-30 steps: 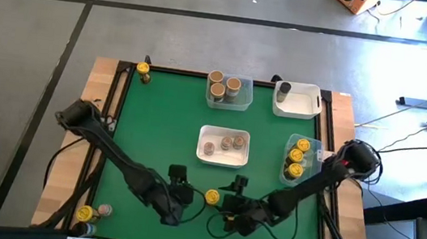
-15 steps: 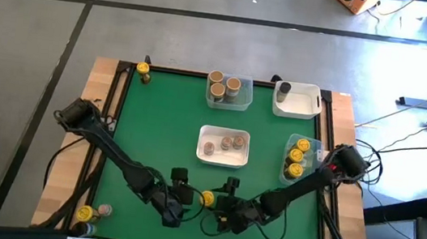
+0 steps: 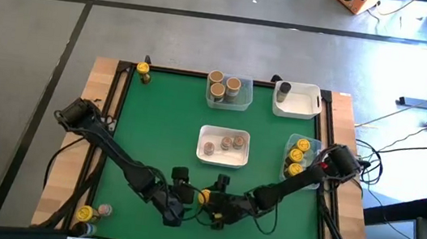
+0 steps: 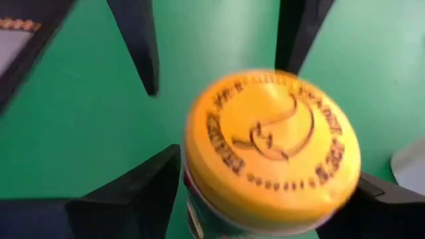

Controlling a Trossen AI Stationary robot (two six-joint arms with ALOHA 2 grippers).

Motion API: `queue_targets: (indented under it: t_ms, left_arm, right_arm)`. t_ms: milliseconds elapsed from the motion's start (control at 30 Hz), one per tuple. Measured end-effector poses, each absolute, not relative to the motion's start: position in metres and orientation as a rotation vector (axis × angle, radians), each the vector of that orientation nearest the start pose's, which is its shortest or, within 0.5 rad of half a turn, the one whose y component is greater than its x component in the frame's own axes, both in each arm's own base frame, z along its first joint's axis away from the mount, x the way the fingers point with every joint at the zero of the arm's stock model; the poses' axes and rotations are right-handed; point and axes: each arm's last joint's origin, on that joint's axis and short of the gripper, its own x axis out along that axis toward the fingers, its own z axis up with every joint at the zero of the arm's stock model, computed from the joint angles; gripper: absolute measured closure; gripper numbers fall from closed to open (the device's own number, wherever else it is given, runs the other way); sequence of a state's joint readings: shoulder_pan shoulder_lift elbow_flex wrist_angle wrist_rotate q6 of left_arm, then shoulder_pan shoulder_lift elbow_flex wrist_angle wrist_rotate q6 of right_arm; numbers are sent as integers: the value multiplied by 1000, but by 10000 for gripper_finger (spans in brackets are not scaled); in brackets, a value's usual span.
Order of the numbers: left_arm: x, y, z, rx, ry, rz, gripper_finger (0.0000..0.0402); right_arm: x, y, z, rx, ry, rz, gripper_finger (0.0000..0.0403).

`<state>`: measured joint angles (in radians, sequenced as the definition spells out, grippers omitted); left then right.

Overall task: Sort spices by type
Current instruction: Put the yellow seasoning can into the bottom transparent bin

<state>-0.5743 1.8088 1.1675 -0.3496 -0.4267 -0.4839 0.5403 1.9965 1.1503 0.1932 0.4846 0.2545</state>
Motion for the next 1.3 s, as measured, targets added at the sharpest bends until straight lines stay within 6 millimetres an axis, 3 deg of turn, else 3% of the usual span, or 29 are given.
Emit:
queue_targets:
  t_ms: [200,367,500,733,967,1133,1300]
  left_arm:
    - [314,-189,183,23,868,76,82]
    - [314,-189,183,24,868,76,82]
    - [313,-189,183,26,871,77,82]
    - [313,-189,183,23,872,79,82]
    - [313,-189,183,21,872,79,82]
    - [313,-189,183,20,872,81,82]
    - [314,-188,183,37,871,76,82]
  right_arm:
    - [360,201,145,-79,554,-5,175]
    - [358,201,148,-85,557,-3,175]
    - [349,205,165,-101,542,-13,165]
    - [311,207,204,-176,576,-144,174]
    - [256,194,241,-181,618,-342,171]
    - [218,181,256,-156,655,-448,174]
    - [192,171,264,-113,696,-506,171]
